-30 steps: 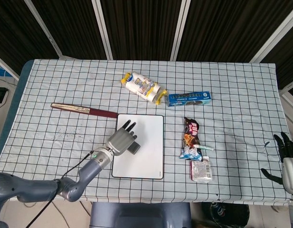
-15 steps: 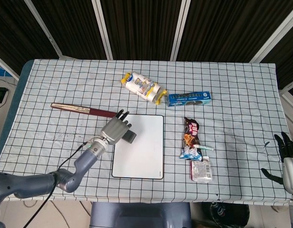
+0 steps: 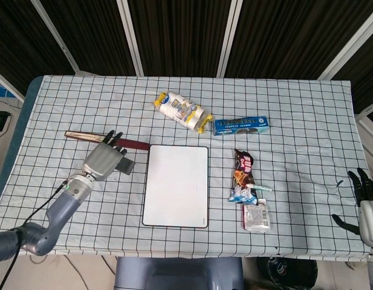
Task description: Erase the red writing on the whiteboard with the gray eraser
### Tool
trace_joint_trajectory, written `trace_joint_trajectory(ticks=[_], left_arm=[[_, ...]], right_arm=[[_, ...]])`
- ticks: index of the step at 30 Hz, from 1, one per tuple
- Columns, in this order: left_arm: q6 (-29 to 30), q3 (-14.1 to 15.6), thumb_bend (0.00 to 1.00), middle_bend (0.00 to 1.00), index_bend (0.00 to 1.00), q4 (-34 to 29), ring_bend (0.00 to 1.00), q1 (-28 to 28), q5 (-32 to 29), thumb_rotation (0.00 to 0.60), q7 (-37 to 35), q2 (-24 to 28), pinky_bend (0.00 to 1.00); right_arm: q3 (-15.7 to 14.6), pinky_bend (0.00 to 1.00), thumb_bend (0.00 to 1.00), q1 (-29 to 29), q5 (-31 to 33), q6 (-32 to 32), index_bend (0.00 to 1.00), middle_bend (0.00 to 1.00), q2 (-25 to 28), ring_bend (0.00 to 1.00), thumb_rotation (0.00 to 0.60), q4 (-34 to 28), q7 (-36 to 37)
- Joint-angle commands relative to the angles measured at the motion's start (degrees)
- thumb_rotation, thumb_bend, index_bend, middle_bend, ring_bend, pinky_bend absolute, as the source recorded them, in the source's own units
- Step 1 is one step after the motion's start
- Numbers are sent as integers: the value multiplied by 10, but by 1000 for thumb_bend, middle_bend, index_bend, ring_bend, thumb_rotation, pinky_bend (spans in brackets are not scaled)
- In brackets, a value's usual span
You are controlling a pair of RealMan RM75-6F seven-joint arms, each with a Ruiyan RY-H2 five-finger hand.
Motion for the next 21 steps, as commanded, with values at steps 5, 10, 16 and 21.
trace_joint_trajectory(ticks=[5, 10, 16, 21], left_arm=[[-13, 28, 313, 409, 400, 53, 0, 45, 12, 600, -80, 11, 64], [-35, 21, 309, 407, 393, 84, 0, 62, -27, 600, -109, -13, 63], [-20, 8, 289, 396, 375, 105, 0, 71, -48, 600, -89, -40, 62], [-18, 3, 159, 283, 169, 106, 0, 72, -66, 600, -63, -49, 61]], right_arm=[[-1, 187, 94, 0, -1, 0, 5, 29, -1, 136, 600, -1, -3], [-1, 187, 94, 0, -1, 0, 5, 29, -2, 136, 600, -1, -5], [0, 187, 94, 0, 0, -1, 5, 29, -1, 136, 600, 0, -4], [0, 187, 94, 0, 0, 0, 5, 29, 0, 136, 600, 1, -2]])
